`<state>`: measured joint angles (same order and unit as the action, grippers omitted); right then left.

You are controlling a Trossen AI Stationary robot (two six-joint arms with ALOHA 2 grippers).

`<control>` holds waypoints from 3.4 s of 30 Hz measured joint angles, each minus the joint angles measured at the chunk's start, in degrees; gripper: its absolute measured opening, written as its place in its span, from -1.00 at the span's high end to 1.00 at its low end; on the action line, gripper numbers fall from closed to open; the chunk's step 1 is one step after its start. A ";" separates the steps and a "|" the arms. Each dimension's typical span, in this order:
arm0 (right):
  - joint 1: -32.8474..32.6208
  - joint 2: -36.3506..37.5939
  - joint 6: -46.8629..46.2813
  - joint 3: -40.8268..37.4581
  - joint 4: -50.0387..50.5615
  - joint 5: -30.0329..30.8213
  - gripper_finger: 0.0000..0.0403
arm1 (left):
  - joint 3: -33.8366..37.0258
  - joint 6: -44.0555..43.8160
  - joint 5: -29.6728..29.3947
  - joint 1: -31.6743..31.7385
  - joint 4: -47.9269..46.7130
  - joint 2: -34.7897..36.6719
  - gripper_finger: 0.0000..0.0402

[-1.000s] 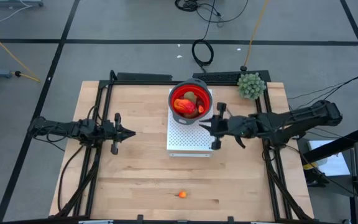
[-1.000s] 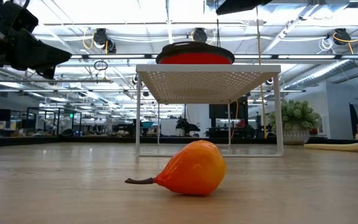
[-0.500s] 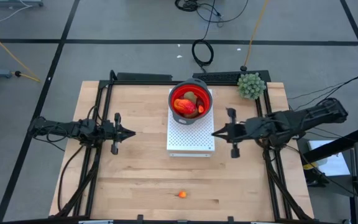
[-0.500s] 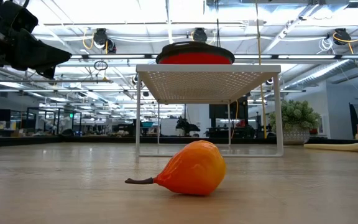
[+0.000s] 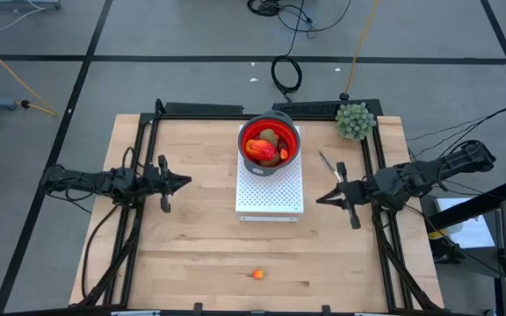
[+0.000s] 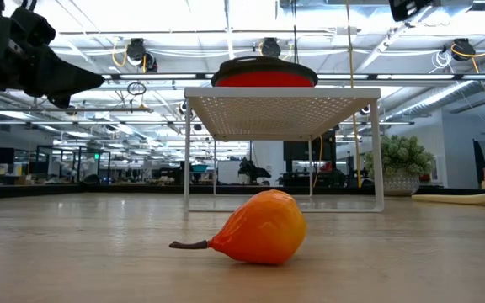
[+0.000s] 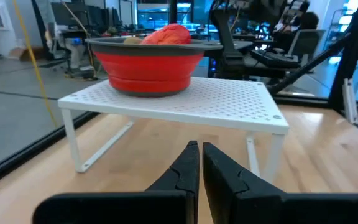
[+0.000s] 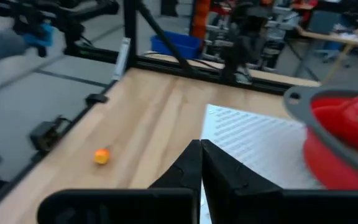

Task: Pick & Place Fruit
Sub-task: Put the orange pear into the red strainer bowl

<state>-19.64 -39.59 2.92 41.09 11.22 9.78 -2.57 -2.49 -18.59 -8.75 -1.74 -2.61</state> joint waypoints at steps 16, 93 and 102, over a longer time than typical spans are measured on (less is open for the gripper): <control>0.05 20.64 -0.52 -15.17 -6.83 -4.00 1.00 | 0.09 -9.90 -0.11 0.00 3.56 -0.31 0.91; 0.08 31.20 -0.08 -26.02 -13.98 -4.13 1.00 | -85.68 -25.57 -2.24 -29.40 -22.21 -109.22 0.91; 0.09 31.20 0.41 -26.02 -13.96 -4.15 1.00 | -85.66 -32.03 -0.61 -28.07 -22.13 -113.42 0.91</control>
<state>-19.55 -8.38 3.33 15.07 -2.74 5.63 -88.23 -34.51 -19.21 -36.82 -23.87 -116.03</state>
